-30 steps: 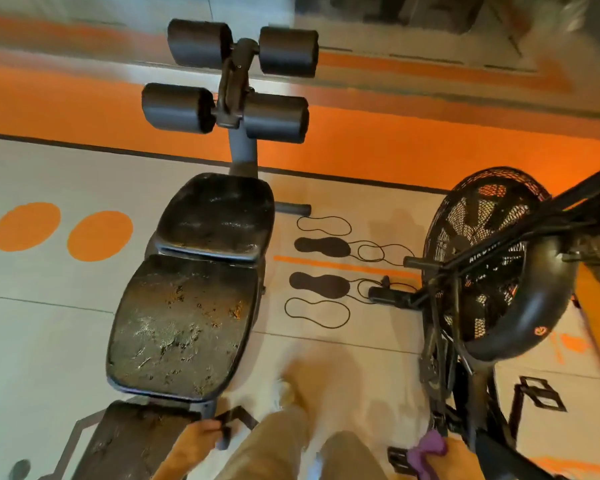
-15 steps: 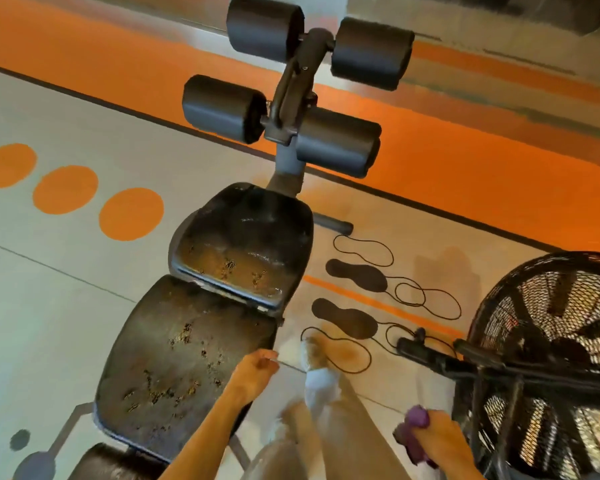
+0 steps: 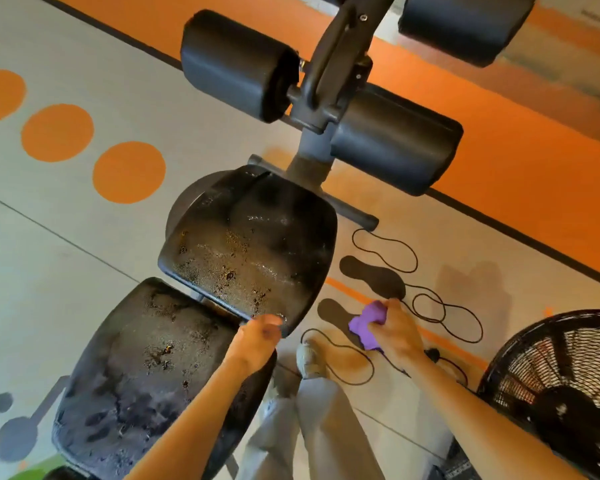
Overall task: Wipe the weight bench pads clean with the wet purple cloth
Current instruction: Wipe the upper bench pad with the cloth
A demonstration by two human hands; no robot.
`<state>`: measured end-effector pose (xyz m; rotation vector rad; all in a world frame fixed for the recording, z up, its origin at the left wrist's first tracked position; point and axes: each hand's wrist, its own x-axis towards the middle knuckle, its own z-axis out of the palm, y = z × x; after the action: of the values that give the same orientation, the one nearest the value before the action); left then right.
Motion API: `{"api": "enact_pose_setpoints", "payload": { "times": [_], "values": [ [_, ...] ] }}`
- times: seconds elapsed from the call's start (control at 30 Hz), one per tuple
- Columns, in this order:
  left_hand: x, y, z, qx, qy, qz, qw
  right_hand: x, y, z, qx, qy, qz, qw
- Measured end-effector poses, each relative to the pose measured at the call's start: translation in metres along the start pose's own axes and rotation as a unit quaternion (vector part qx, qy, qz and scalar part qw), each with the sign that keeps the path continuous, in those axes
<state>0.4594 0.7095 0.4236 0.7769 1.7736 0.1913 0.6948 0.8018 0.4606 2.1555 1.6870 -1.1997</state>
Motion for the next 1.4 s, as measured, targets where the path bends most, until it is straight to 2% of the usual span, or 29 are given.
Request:
{"api": "enact_pose_setpoints", "payload": {
  "times": [0.13, 0.27, 0.4, 0.53, 0.67, 0.73, 0.9, 1.03, 1.13, 1.27, 1.4],
  "values": [
    [0.047, 0.018, -0.011, 0.043, 0.024, 0.077, 0.996, 0.047, -0.036, 0.005, 0.027, 0.000, -0.027, 0.999],
    [0.087, 0.034, -0.021, 0.107, 0.083, 0.157, 0.978, 0.084, -0.062, 0.007, 0.062, 0.023, -0.056, 0.996],
    [0.125, 0.042, -0.027, 0.153, 0.137, 0.248, 0.947, 0.123, -0.090, 0.003, 0.051, -0.058, -0.092, 0.993],
    [0.167, 0.040, -0.025, 0.206, 0.185, 0.299, 0.913, 0.172, -0.108, 0.015, 0.051, -0.081, -0.134, 0.986],
    [0.202, 0.034, -0.019, 0.240, 0.218, 0.329, 0.887, 0.212, -0.109, 0.039, 0.054, -0.006, -0.202, 0.978],
    [0.215, 0.032, -0.019, 0.249, 0.227, 0.344, 0.876, 0.231, -0.102, 0.051, 0.008, 0.060, -0.231, 0.971],
    [0.237, 0.022, -0.021, 0.283, 0.245, 0.360, 0.855, 0.242, -0.090, 0.091, -0.070, 0.214, -0.293, 0.929],
    [0.244, 0.017, -0.025, 0.299, 0.251, 0.340, 0.856, 0.233, -0.088, 0.134, -0.188, 0.224, -0.276, 0.915],
    [0.249, 0.013, -0.026, 0.308, 0.251, 0.324, 0.859, 0.243, -0.083, 0.143, -0.223, 0.239, -0.271, 0.905],
    [0.253, 0.010, -0.025, 0.314, 0.252, 0.323, 0.857, 0.264, -0.091, 0.136, -0.179, 0.250, -0.287, 0.907],
    [0.257, 0.006, -0.025, 0.316, 0.251, 0.329, 0.854, 0.276, -0.105, 0.137, -0.099, 0.291, -0.263, 0.915]
  ]
}}
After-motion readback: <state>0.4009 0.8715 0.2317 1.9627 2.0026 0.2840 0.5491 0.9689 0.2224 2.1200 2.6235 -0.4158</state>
